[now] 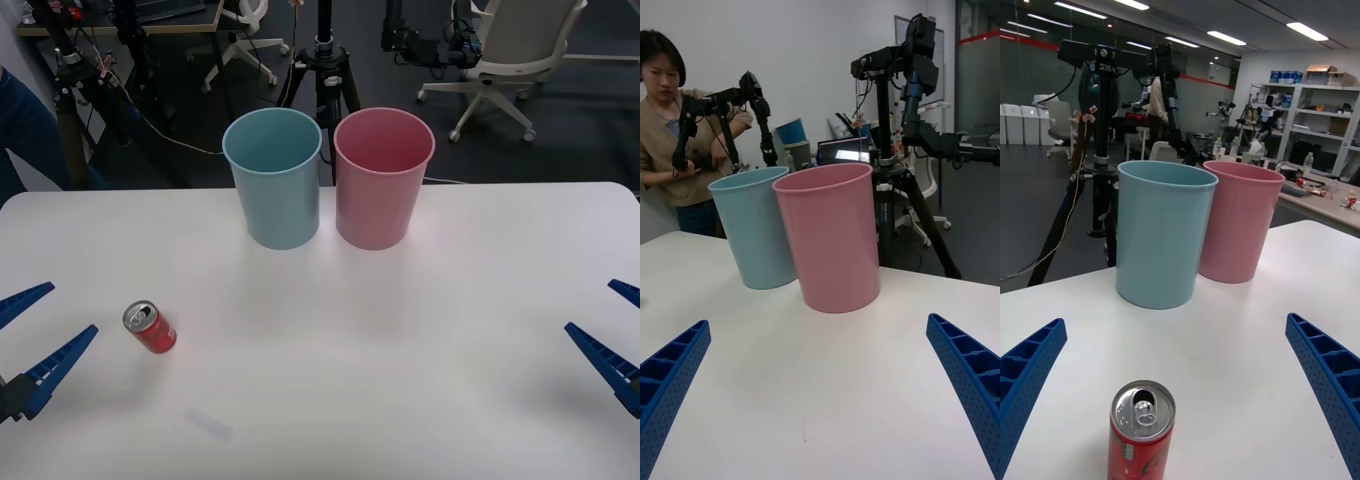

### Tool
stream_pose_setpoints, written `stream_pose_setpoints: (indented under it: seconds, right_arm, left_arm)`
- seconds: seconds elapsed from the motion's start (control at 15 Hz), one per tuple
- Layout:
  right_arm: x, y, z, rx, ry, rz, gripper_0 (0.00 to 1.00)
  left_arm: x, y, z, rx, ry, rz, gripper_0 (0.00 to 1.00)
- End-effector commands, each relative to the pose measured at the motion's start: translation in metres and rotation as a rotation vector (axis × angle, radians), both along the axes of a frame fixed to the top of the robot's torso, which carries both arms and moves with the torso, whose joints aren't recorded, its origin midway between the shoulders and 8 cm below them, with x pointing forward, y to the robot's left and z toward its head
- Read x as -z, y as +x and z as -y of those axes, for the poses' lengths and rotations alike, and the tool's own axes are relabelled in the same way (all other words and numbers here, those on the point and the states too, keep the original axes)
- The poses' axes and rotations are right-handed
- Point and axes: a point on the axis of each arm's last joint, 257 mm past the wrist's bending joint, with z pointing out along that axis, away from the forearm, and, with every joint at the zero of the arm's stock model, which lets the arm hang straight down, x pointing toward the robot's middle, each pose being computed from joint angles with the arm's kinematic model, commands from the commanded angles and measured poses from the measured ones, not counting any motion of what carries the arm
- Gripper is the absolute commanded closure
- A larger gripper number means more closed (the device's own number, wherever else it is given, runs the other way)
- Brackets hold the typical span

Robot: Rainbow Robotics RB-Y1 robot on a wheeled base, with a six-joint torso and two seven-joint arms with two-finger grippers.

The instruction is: Grasp the object on the table and drop it into the matching bin: aluminum can to the light blue bin, PET bottle to the pink bin.

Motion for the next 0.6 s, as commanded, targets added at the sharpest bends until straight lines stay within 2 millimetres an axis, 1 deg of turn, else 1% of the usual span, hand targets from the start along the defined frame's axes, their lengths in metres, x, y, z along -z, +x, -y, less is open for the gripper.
stream_pose_setpoints:
  seconds: [0.07, 0.13, 0.4, 0.6]
  right_arm:
    - [0.0, 0.0, 0.0, 0.0, 0.0, 0.0, 0.0]
    - [0.0, 0.0, 0.0, 0.0, 0.0, 0.0, 0.0]
    - [0.0, 0.0, 0.0, 0.0, 0.0, 0.0, 0.0]
    - [0.0, 0.0, 0.0, 0.0, 0.0, 0.0, 0.0]
  left_arm:
    - [0.005, -0.001, -0.014, -0.024, 0.039, -0.016, 0.0]
    - [0.003, -0.001, -0.015, -0.012, 0.055, -0.016, 0.0]
    - [0.005, -0.004, -0.013, -0.004, 0.065, -0.015, 0.0]
    - [0.012, -0.011, -0.011, -0.006, 0.091, 0.014, 0.0]
